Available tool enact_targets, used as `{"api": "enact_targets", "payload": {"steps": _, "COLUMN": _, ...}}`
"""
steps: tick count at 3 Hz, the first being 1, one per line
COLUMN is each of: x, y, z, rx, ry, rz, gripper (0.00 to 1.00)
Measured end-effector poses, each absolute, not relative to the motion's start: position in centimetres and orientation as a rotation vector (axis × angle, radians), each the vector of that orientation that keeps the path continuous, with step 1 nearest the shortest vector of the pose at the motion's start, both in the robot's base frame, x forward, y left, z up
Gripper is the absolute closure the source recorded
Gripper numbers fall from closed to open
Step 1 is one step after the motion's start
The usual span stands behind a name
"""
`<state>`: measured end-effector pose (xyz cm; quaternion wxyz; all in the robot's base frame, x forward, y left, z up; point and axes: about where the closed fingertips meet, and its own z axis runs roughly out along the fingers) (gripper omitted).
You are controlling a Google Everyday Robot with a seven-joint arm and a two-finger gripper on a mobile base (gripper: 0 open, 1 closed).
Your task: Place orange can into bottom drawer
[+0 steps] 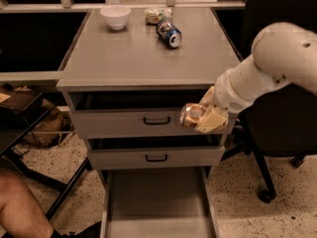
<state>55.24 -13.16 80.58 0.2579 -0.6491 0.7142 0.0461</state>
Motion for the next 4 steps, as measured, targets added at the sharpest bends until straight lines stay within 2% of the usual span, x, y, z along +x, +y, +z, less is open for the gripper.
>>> {"api": "enact_targets", "payload": {"steps": 2, "x": 52.7, "y": -11.5, "z": 68.1, "rx": -1.723, "ry": 1.942, "rz": 0.372, "gripper": 1.00}}
{"api": "enact_targets", "payload": {"steps": 3, "x": 52.7, "y": -11.5, "z": 68.1, "rx": -1.723, "ry": 1.942, "rz": 0.373, "gripper": 1.00}}
{"api": "enact_targets", "payload": {"steps": 4, "x": 53.1, "y": -10.6, "z": 64.6, "rx": -1.709, "ry": 1.928, "rz": 0.456, "gripper": 1.00}}
